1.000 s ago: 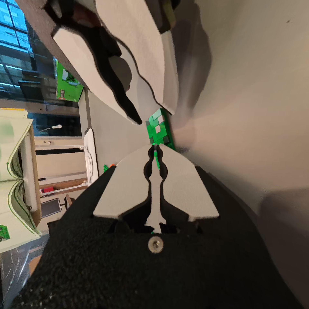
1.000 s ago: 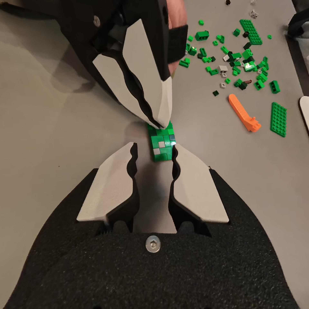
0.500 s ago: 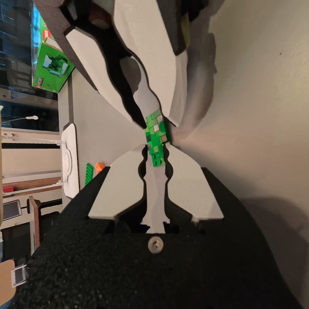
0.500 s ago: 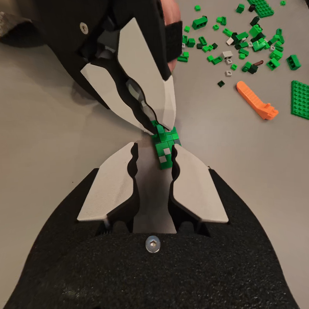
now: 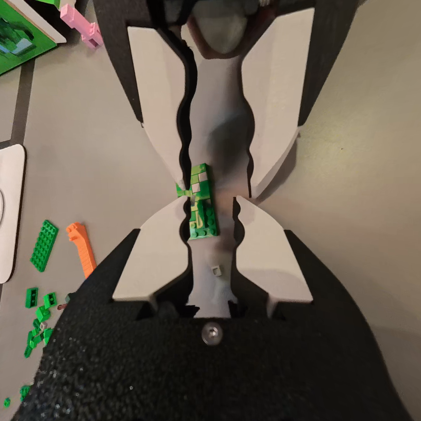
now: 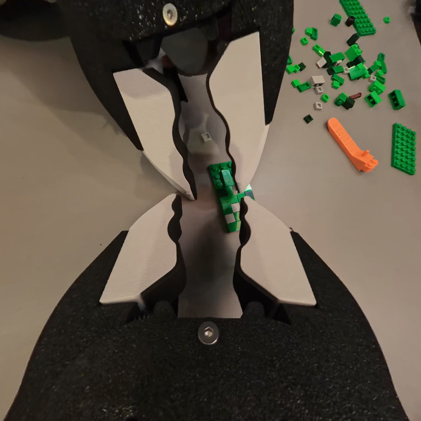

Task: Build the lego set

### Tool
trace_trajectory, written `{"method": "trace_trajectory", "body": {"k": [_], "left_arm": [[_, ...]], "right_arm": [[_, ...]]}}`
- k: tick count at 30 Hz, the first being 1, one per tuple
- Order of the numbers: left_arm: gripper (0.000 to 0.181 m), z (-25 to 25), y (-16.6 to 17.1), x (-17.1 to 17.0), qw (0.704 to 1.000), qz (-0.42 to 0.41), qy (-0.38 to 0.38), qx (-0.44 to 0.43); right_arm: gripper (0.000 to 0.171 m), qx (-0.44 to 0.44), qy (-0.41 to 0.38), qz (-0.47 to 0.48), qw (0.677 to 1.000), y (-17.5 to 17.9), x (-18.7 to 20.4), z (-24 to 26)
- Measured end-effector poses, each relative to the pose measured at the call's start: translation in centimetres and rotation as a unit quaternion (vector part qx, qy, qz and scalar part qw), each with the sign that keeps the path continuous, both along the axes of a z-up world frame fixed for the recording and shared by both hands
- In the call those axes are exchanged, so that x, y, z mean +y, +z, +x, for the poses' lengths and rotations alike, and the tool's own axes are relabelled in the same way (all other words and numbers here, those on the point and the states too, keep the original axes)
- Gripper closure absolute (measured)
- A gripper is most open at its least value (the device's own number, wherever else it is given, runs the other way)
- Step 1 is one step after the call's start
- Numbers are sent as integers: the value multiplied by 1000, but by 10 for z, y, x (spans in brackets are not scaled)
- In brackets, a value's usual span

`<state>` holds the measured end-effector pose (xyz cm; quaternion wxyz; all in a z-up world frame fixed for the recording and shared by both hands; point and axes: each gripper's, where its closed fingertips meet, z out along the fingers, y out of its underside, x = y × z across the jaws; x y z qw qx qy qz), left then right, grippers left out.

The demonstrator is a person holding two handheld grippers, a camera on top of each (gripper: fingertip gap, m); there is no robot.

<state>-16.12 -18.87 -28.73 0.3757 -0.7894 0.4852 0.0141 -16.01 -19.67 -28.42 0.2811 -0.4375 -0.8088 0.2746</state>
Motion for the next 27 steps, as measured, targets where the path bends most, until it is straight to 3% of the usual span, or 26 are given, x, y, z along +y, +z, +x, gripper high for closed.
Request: {"method": "trace_trajectory", "body": {"k": [16,27], "left_arm": [[155,4,-2,-1,999,-26,16,-13],[146,0,0,1,1000,-10,26,3]], "right_arm": [[117,-20,6,-7,1000,-7,-7,2],[121,-10,15,33,999,-5,-7,4]]}}
